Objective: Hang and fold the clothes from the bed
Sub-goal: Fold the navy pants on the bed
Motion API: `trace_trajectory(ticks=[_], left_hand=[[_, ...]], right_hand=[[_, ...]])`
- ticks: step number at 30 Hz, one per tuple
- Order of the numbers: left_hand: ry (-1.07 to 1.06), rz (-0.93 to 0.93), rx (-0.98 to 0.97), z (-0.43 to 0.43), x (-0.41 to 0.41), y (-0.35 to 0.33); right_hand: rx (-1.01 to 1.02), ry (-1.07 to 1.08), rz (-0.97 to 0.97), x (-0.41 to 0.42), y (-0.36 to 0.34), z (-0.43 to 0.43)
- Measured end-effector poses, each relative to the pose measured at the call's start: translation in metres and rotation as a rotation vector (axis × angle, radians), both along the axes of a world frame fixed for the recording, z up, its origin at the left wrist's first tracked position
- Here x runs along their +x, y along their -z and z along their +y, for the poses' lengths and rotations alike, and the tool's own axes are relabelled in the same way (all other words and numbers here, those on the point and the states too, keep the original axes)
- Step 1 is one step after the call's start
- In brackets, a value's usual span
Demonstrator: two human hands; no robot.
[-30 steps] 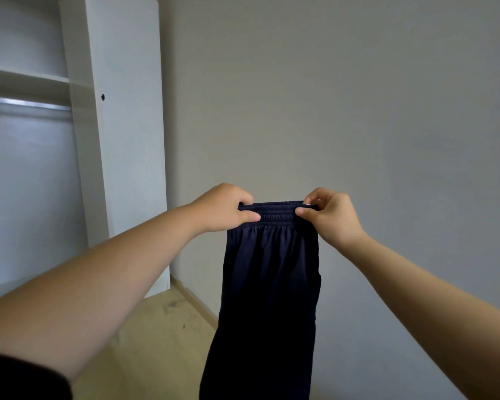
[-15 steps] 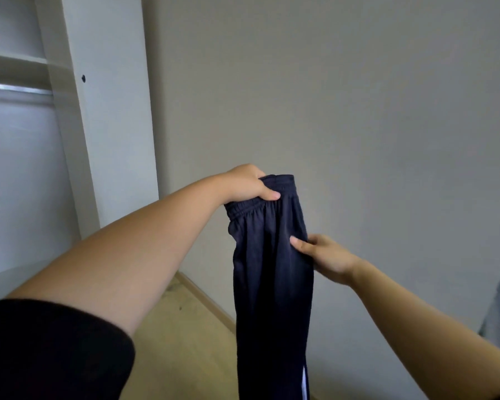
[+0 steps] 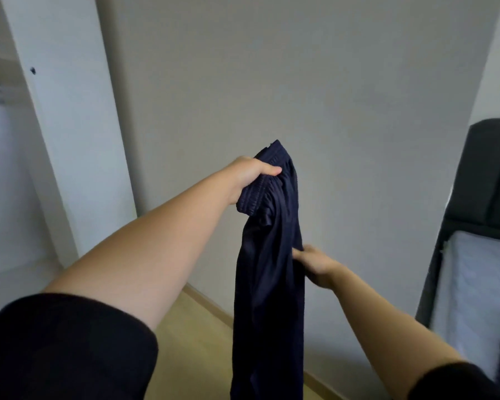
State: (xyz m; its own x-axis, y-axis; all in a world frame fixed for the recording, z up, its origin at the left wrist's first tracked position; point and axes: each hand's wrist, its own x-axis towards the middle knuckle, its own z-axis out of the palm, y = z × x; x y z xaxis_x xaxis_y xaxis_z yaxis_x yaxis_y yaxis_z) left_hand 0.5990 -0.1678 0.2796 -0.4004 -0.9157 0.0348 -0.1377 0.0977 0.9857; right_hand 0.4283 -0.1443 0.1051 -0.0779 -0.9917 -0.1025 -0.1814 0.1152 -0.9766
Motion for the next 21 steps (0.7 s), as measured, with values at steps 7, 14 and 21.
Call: trace_trajectory(ticks=[7, 14, 21], left_hand=[[0.059, 0.31, 0.096, 0.042, -0.066, 0.005], [0.082, 0.456, 0.064, 0.089, -0.111, -0.018], [0.182, 0.503, 0.055, 0.186, -0.185, -0.028]], right_hand=[[0.033, 0.493, -0.254, -0.046, 0.019, 0.039], [-0.288, 0.932, 0.143, -0.142, -0.078, 0.115], [-0.48, 1.311, 0.642, -0.207, -0.166, 0.25]])
